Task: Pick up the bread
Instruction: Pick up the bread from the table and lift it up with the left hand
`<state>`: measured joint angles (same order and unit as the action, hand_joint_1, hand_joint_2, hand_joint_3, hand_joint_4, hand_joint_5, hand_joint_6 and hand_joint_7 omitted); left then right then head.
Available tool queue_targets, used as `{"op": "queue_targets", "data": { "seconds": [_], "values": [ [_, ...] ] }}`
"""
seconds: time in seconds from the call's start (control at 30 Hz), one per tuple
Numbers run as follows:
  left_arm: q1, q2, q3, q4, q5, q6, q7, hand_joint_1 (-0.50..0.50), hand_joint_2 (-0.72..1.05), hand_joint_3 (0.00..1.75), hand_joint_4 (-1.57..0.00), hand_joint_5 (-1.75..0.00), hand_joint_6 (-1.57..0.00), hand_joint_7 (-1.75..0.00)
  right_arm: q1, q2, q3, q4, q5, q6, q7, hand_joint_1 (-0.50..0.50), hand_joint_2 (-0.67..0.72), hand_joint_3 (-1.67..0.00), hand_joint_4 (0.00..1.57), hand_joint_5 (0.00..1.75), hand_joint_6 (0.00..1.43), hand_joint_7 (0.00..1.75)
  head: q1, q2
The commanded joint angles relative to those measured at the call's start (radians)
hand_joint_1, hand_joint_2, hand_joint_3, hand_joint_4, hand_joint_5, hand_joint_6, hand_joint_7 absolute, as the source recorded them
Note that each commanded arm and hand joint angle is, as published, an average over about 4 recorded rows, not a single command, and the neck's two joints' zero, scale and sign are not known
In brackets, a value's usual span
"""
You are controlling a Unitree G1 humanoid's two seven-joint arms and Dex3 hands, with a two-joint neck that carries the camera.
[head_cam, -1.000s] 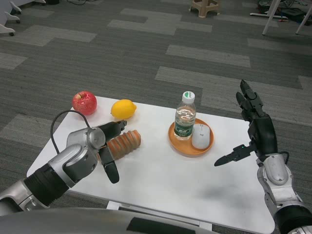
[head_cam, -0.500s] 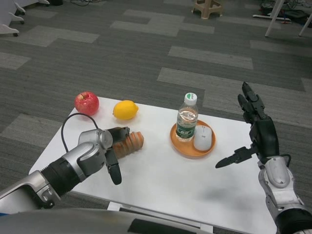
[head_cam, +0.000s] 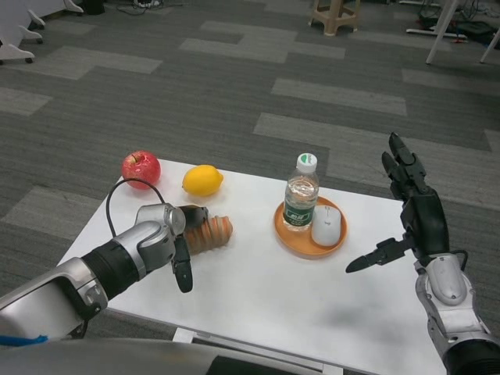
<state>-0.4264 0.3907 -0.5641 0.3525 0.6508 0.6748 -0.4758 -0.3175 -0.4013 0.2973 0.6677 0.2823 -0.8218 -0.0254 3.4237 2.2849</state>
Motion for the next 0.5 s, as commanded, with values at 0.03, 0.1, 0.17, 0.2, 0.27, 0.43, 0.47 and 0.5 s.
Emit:
{"op": "queue_targets", "data": {
  "seconds": [0.03,0.1,0.17,0.2,0.27,0.43,0.47,0.5],
  "values": [
    [-0.006,-0.016,-0.015,0.036,-0.003,-0.017,0.004,0.50,-0.48,0.09,0.00,0.00,0.00,-0.07,0.008,-0.005,-0.009,-0.010,0.009,-0.002,0.001,-0.09,0.17,0.00,0.00,0.00,0.00,0.00,0.000,0.001],
    [-0.006,-0.019,-0.018,0.043,-0.010,-0.029,0.006,0.50,-0.46,0.09,0.00,0.00,0.00,-0.07,0.009,-0.005,-0.009,-0.010,0.009,-0.002,0.001,-0.10,0.17,0.00,0.00,0.00,0.00,0.00,0.000,0.001],
    [-0.006,-0.025,-0.018,0.053,-0.020,-0.040,0.006,0.50,-0.46,0.09,0.00,0.00,0.00,-0.07,0.009,-0.005,-0.009,-0.011,0.009,-0.002,0.001,-0.09,0.20,0.00,0.00,0.00,0.00,0.00,0.000,0.002],
    [-0.006,-0.027,-0.017,0.056,-0.023,-0.042,0.006,0.50,-0.46,0.09,0.00,0.00,0.00,-0.07,0.009,-0.005,-0.009,-0.011,0.009,-0.002,0.001,-0.08,0.22,0.00,0.00,0.00,0.00,0.00,0.001,0.001],
    [-0.006,-0.030,-0.015,0.059,-0.026,-0.044,0.006,0.50,-0.46,0.09,0.00,0.00,0.00,-0.07,0.009,-0.005,-0.009,-0.011,0.009,-0.002,0.001,-0.08,0.20,0.00,0.00,0.00,0.00,0.00,0.002,0.001],
    [-0.005,-0.032,-0.011,0.061,-0.029,-0.045,0.008,0.50,-0.46,0.09,0.00,0.00,0.00,-0.07,0.009,-0.005,-0.011,-0.011,0.009,-0.002,0.001,-0.08,0.22,0.00,0.00,0.00,0.00,0.00,0.002,-0.003],
    [-0.005,-0.032,-0.010,0.063,-0.031,-0.047,0.009,0.50,-0.46,0.09,0.00,0.00,0.00,-0.07,0.009,-0.004,-0.011,-0.010,0.009,-0.002,0.001,-0.08,0.22,0.00,0.00,0.00,0.00,0.00,0.001,-0.004],
    [-0.005,-0.032,-0.009,0.065,-0.034,-0.048,0.009,0.50,-0.46,0.09,0.00,0.00,0.00,-0.07,0.009,-0.004,-0.012,-0.010,0.009,-0.002,0.001,-0.08,0.22,0.00,0.00,0.00,0.00,0.00,0.001,-0.003]
  ]
}}
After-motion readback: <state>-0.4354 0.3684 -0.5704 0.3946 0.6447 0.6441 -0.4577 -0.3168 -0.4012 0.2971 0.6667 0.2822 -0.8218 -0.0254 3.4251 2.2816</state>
